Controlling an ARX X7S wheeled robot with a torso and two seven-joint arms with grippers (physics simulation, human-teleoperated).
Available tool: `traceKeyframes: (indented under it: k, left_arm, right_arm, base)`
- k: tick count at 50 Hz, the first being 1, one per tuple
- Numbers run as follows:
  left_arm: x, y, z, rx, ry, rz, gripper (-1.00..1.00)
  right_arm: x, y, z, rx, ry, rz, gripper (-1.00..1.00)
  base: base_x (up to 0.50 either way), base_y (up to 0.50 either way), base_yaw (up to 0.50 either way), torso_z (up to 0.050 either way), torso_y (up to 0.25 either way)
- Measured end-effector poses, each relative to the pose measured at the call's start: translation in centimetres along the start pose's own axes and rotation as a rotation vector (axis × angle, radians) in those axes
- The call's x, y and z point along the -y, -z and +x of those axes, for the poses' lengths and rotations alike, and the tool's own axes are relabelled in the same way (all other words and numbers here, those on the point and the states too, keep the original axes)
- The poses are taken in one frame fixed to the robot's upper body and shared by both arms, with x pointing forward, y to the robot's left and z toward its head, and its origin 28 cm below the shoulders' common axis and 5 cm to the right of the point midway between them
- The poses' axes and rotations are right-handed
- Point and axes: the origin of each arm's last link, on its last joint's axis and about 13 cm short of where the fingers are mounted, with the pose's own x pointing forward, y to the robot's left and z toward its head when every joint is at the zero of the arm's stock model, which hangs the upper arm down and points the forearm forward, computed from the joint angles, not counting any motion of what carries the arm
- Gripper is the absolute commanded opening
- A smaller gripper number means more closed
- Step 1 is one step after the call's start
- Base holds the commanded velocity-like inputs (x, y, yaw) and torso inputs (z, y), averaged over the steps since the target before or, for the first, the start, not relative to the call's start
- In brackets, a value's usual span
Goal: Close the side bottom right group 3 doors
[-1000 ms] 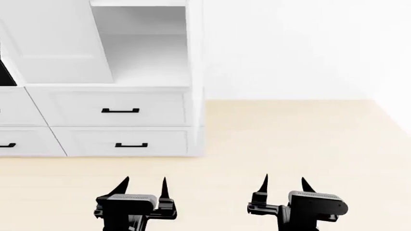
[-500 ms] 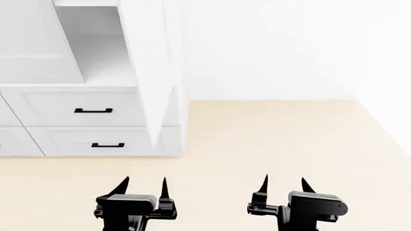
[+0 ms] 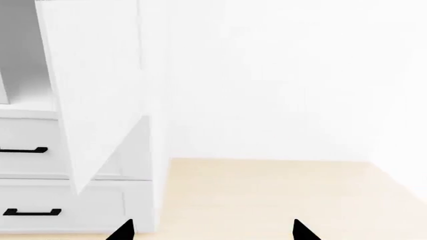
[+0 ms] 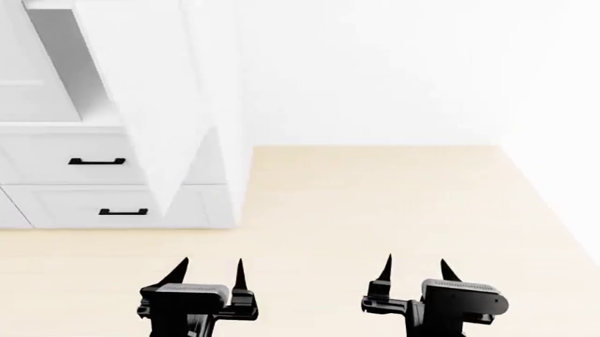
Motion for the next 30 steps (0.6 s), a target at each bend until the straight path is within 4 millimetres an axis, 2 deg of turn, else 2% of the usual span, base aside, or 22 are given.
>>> traceKeyframes:
  k: [13,30]
  left_arm:
    - [0.06,0.02,0.03,-0.002,0.001,-0.002,1.00]
    - [-0.02,0.01,0.04,-0.005,-0.005,-0.001,1.00]
  right_arm:
    - [-0.03,-0.06,0.07,-0.007,-0.010,0.003,1.00]
    - [-0.12,0.10,0.24,-0.056,-0.012,-0.011,1.00]
  base:
    - [0.01,0.00,0.00,0.000,0.000]
    - [0.49,-0.03,0.00,0.000,0.000]
